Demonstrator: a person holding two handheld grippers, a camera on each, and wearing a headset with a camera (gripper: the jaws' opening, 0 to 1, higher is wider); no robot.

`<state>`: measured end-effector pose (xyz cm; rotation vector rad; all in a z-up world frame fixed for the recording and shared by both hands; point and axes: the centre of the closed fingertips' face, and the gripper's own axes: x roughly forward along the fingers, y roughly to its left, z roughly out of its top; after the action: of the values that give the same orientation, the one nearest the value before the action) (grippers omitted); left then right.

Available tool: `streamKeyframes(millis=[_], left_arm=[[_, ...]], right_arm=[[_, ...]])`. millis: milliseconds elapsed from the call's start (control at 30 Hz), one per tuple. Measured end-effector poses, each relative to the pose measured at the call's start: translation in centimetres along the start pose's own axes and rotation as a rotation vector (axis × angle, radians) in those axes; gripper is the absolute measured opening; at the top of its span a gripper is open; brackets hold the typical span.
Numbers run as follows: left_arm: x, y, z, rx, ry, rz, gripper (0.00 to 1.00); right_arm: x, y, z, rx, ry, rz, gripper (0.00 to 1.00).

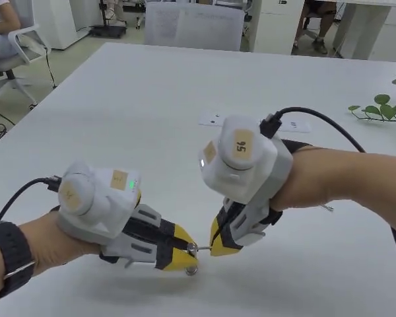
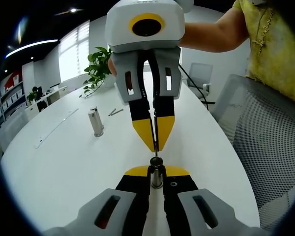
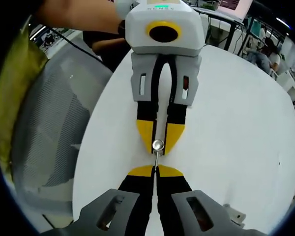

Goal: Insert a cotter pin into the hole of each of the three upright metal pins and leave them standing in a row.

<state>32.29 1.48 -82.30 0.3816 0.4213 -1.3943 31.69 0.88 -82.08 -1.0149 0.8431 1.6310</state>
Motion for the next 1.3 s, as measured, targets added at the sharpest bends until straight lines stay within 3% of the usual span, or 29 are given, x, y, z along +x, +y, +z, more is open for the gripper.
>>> streamKeyframes(millis=[1300], left_arm=[[0.2, 0.1, 0.1, 0.002, -0.002, -0.007, 0.07]], right_arm=[[0.5, -0.2, 1.1, 0.018, -0.017, 0.010, 0.05]])
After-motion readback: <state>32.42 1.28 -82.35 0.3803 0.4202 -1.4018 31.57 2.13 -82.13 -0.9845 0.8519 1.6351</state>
